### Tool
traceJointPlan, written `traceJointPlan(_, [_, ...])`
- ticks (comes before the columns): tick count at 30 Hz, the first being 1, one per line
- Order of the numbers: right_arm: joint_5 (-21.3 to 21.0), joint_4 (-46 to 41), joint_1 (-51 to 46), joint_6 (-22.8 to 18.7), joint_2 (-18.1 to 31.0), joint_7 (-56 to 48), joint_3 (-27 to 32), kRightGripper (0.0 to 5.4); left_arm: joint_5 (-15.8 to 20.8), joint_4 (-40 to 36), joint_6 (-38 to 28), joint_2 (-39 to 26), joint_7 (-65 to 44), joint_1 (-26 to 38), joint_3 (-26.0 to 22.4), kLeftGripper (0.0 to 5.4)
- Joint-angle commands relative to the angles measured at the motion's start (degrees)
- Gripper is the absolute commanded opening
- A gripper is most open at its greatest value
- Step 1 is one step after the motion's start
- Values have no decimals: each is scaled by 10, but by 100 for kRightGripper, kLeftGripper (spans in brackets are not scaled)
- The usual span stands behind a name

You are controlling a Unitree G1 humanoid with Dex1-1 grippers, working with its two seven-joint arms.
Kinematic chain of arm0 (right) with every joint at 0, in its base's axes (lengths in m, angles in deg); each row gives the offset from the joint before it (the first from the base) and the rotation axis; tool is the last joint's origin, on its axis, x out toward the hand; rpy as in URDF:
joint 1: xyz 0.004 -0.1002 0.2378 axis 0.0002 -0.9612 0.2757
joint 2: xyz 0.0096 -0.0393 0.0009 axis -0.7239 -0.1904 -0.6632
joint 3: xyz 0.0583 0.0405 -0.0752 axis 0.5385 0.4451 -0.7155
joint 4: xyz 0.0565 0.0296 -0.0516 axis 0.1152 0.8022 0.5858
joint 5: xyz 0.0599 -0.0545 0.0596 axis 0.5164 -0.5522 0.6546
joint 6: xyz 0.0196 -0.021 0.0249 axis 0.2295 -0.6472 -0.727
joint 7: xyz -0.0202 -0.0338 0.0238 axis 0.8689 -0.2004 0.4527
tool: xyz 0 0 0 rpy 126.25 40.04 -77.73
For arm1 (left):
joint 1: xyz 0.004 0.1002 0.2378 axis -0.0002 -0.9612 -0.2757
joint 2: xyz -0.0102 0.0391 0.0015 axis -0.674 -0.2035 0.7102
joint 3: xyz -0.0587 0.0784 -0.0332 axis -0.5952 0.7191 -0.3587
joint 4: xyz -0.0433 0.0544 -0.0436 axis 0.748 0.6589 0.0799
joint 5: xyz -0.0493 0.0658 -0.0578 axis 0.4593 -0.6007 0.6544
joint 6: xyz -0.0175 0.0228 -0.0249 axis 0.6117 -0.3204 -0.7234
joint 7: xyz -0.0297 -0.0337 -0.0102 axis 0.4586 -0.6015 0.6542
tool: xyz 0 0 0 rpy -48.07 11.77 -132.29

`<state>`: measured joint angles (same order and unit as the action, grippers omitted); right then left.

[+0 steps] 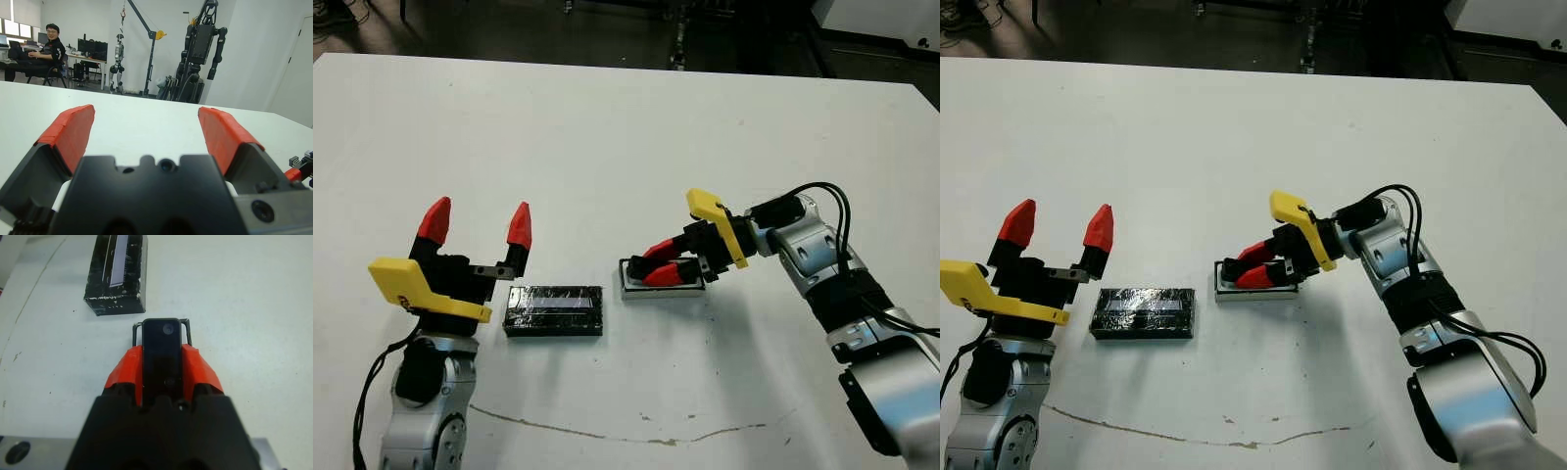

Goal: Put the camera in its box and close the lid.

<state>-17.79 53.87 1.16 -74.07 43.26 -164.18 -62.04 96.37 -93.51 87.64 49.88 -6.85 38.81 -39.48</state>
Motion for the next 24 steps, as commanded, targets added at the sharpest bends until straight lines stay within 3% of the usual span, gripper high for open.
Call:
traceJointPlan(1, [-28, -1, -10, -20, 28, 8, -12, 235, -3, -2, 7, -3, -2, -8, 1, 540])
traceJointPlan(8, [-18, 0, -8, -38, 27, 13, -6, 334, -4, 0, 3, -3, -2, -9, 1, 540])
traceJointPlan(24, [1, -50, -16, -32, 45, 16, 24, 538, -2, 3, 1, -3, -4, -9, 2, 540])
